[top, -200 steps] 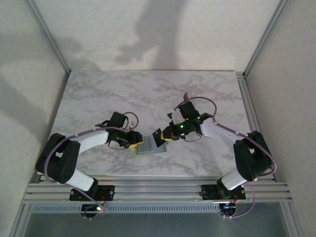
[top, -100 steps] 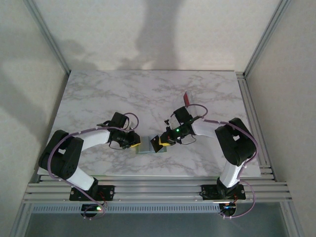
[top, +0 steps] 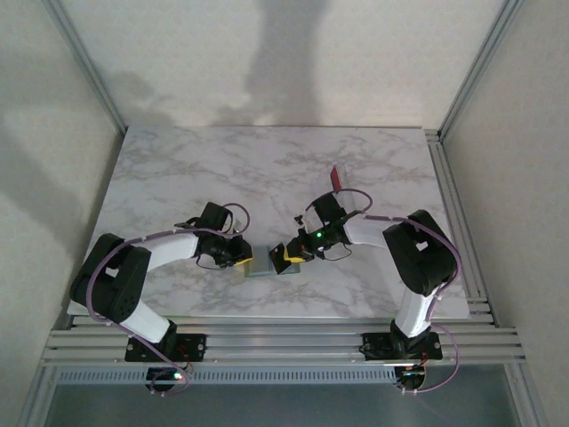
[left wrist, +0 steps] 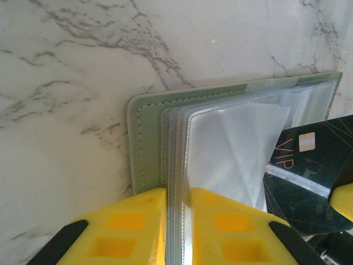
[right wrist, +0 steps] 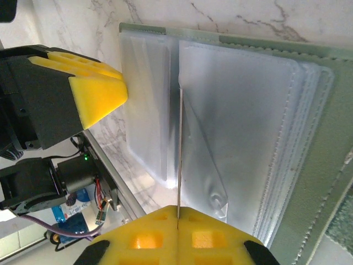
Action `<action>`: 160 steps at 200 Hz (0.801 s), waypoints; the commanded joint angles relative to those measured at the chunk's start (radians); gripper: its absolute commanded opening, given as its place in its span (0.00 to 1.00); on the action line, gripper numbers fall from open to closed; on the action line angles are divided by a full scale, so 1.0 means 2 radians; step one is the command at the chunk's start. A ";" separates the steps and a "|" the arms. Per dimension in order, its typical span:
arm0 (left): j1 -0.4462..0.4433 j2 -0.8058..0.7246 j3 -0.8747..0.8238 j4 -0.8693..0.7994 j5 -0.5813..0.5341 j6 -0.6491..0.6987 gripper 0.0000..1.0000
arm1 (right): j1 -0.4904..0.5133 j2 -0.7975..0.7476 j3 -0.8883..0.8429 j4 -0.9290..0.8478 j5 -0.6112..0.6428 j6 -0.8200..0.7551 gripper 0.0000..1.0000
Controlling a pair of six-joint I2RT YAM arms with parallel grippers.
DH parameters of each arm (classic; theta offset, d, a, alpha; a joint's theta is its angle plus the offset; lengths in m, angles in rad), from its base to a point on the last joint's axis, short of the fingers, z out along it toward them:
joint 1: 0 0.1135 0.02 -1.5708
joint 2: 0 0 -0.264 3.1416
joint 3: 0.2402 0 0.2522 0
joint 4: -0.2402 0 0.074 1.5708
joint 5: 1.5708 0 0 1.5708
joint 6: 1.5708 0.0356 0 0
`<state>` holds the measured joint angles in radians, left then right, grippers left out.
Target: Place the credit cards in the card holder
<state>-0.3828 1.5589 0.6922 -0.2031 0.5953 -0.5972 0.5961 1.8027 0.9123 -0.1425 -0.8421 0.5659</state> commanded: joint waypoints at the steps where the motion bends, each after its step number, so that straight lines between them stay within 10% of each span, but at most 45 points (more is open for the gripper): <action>1: -0.003 0.009 0.000 -0.028 -0.040 0.009 0.16 | 0.003 0.007 -0.010 0.011 -0.017 0.003 0.00; 160: -0.002 0.002 -0.004 -0.026 -0.047 0.007 0.16 | 0.001 -0.049 -0.021 0.031 -0.008 0.006 0.00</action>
<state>-0.3828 1.5581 0.6937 -0.2058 0.5865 -0.5976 0.5957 1.7416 0.8711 -0.0891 -0.8417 0.5774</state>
